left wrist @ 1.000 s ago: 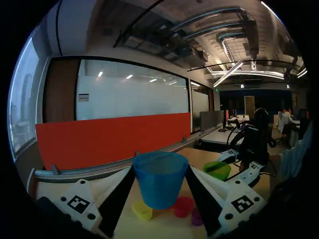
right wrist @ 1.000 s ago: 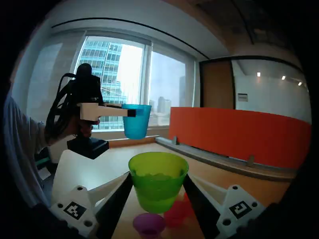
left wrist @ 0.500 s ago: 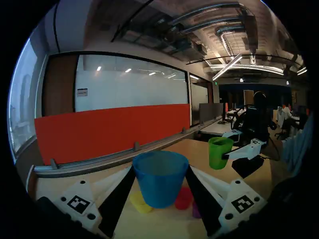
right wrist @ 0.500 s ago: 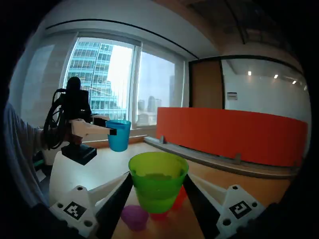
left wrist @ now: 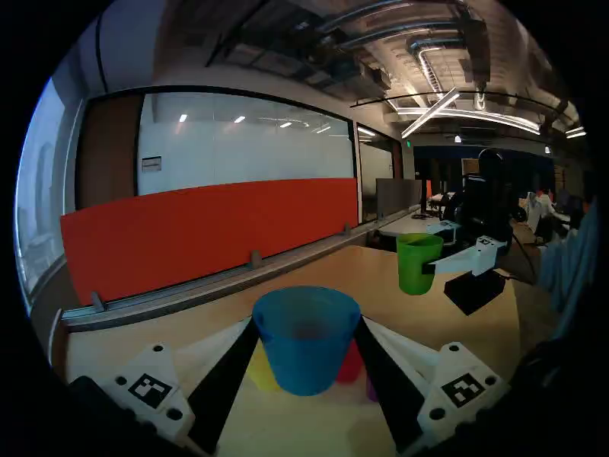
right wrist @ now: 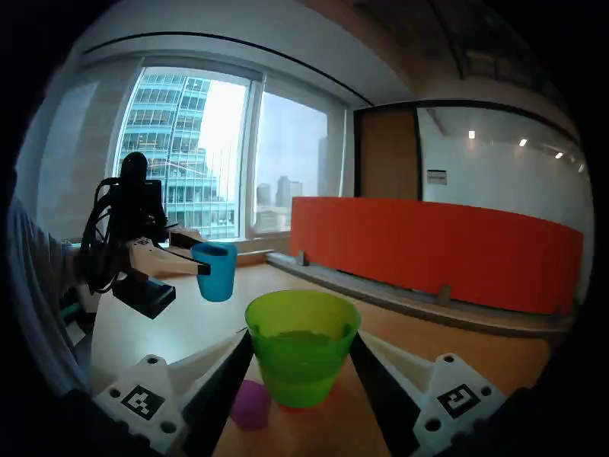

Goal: Pour water

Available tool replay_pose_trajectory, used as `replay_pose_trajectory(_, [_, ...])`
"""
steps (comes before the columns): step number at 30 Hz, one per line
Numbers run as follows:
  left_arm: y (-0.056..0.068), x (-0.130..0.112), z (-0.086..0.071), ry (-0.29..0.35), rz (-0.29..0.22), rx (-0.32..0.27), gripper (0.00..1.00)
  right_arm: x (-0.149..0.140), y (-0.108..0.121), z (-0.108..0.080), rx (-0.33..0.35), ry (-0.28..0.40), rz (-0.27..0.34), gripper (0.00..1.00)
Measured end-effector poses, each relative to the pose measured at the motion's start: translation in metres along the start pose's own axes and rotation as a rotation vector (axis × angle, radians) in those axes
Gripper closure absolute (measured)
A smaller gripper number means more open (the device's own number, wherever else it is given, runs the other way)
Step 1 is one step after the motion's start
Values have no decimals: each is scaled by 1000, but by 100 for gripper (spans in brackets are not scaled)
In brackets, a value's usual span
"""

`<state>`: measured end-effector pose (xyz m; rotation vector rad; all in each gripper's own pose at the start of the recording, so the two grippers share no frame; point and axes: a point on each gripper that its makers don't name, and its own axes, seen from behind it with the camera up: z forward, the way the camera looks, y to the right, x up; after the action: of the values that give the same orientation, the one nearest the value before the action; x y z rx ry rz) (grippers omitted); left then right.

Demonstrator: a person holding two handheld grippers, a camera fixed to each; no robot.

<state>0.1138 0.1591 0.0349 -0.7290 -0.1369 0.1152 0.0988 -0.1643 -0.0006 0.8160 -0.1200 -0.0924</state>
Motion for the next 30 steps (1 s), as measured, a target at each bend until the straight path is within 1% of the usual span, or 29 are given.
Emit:
replay_pose_trajectory(6, [4, -25, 3, -58, 17, -10, 13, -16, 5, -2, -1, -50, 4, 12])
replay_pose_trajectory(14, [12, -55, 8, -127, 26, -35, 13, -39, 10, -3, 8, -130, 11, 12])
replay_pose_trajectory(24, [20, -89, 9, -216, 45, -68, 13, -73, 9, -5, 35, -229, 0, 12])
replay_pose_trajectory(30, [25, -108, 9, -269, 65, -91, 13, -92, 8, -6, 51, -282, 6, 12])
